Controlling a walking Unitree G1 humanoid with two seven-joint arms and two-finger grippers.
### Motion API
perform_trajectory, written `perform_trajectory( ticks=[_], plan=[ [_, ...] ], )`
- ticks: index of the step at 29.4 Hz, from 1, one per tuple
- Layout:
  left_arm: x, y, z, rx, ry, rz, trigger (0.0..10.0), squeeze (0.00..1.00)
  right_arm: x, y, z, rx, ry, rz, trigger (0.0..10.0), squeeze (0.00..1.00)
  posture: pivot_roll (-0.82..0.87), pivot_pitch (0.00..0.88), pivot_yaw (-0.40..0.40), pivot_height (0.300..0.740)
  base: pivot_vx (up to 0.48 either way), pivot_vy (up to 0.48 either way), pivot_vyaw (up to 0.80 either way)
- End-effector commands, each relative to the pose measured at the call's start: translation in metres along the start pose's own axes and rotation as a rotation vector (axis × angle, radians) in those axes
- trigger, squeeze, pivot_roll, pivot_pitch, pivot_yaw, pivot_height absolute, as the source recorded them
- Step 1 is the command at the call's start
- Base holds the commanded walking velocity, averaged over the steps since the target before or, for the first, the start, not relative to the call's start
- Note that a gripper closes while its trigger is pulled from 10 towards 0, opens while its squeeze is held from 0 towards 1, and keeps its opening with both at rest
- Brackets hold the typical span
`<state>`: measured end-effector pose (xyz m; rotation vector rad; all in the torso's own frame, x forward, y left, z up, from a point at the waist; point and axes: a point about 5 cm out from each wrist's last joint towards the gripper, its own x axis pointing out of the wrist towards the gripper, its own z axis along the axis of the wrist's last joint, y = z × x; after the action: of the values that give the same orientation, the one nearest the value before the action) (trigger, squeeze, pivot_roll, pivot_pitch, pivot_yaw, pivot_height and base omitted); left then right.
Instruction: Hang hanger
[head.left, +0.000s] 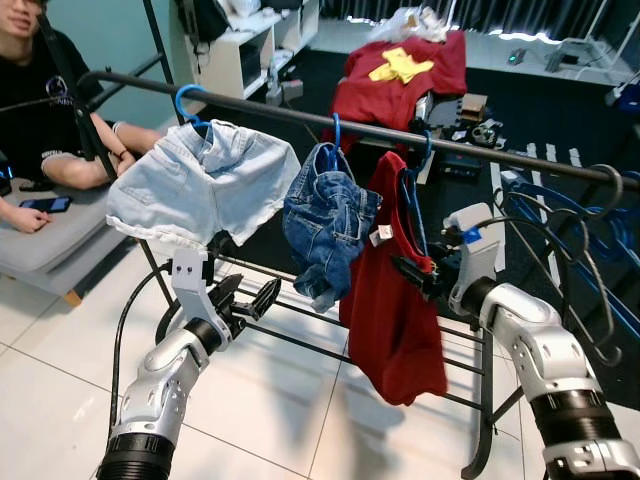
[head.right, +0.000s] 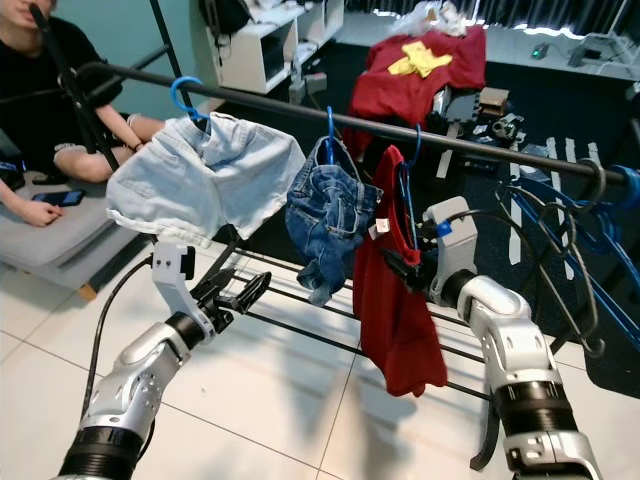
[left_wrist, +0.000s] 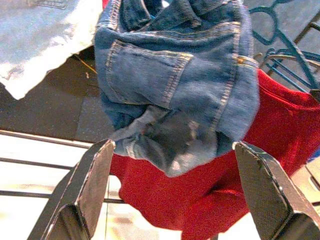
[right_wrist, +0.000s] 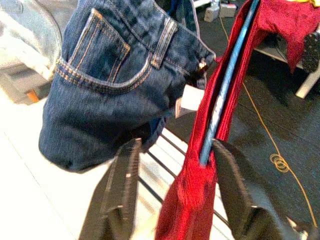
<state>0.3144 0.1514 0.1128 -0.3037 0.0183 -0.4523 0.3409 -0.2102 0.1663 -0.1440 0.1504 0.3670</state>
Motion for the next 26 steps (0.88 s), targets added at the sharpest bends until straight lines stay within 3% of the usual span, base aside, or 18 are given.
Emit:
perform_trajectory(
  ticks=[1, 25, 26],
  plan=[
    [-0.002, -0.001, -0.006, 0.008, 0.024, -0.008, 10.0, 0.00, 0.000, -0.001, 0.000, -0.014, 0.020, -0.015, 0.0, 0.00, -0.03, 0.071, 0.013, 0.740, 0.000, 0.000, 0.00],
    [0.003, -0.006, -0.001, 0.015, 0.004, -0.030, 10.0, 0.00, -0.014, -0.023, 0.020, -0.026, -0.104, -0.142, 0.0, 0.00, -0.03, 0.066, 0.012, 0.740, 0.000, 0.000, 0.00],
    [0.003, -0.007, -0.001, 0.013, 0.005, -0.034, 10.0, 0.00, -0.013, -0.022, 0.027, 0.022, -0.151, -0.145, 8.1, 0.02, -0.03, 0.066, 0.012, 0.740, 0.000, 0.000, 0.00]
  ],
)
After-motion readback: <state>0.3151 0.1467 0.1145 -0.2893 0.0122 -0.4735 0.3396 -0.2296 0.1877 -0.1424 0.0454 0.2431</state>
